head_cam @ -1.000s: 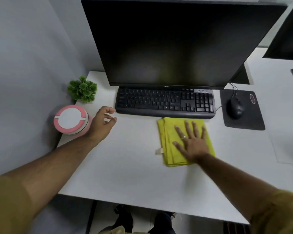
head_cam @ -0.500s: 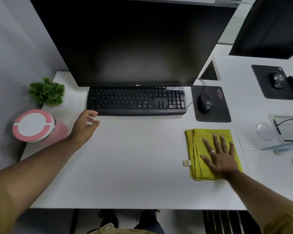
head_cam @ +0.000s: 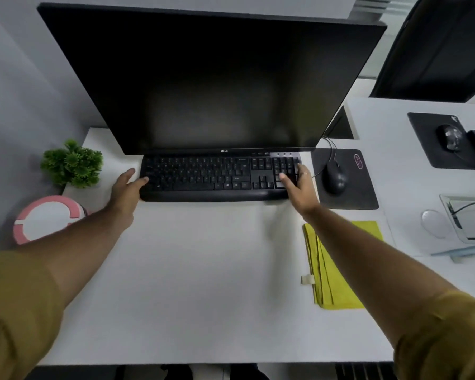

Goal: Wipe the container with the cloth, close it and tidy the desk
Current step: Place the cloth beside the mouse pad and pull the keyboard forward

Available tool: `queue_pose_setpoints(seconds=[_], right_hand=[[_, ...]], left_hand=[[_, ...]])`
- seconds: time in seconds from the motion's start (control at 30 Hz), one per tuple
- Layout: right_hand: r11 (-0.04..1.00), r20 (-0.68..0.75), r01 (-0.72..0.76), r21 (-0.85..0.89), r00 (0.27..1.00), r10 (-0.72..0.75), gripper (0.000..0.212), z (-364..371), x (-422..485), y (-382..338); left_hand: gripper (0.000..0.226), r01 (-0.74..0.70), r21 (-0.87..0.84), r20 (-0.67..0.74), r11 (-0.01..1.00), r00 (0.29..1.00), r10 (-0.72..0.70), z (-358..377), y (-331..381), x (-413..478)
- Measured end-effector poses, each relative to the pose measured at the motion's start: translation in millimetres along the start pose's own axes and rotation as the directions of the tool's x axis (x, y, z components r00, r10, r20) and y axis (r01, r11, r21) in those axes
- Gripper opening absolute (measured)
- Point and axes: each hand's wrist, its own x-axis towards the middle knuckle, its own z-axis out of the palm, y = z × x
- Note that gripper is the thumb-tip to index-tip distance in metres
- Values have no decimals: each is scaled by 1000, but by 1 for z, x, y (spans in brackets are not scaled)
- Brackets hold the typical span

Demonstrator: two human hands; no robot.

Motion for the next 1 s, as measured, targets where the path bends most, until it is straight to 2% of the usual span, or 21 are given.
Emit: queue_pose_setpoints(seconds=[0.07,0.13,0.2,0.3,0.43,0.47,0.57,0.73,0.9,1.0], right_hand=[[989,-59,-46,144,997,55,67,5,19,-9],[968,-138,-113,225,979,146,76,-2,1,-52],[917,-102,-207,341,961,255,78,-6,1,-56],[875,-78,-229,426,954,288,77,-10,-10,-62],[880,-127,-158,448,963,237,46,-4,-57,-67],[879,-133,-148,453,964,230,43,-1,-72,-63],[873,-121,-165,459,962,245,50,14,-116,-37],[878,-122,-134,459,970,212,38,33,-188,-23],[921,-58,-117,373,987,149,53,32,-199,-21],[945,11,-185,271,982,189,62,24,-188,-16]], left_hand=[[20,-5,-48,93,999,996,10,5,1,5],[20,-32,-69,142,997,989,41,11,1,6],[18,-33,-116,130,993,990,48,12,2,5],[14,2,-180,96,984,995,16,11,3,-3],[6,50,-168,55,985,998,-42,-3,-20,-31],[16,68,-154,42,986,997,-62,-10,-29,-38],[43,96,-134,9,986,995,-95,-28,-51,-65],[47,125,-12,-40,992,991,-125,-54,-83,-111],[42,119,125,-21,985,993,-118,-60,-85,-124],[48,83,357,46,931,993,-106,-60,-79,-124]])
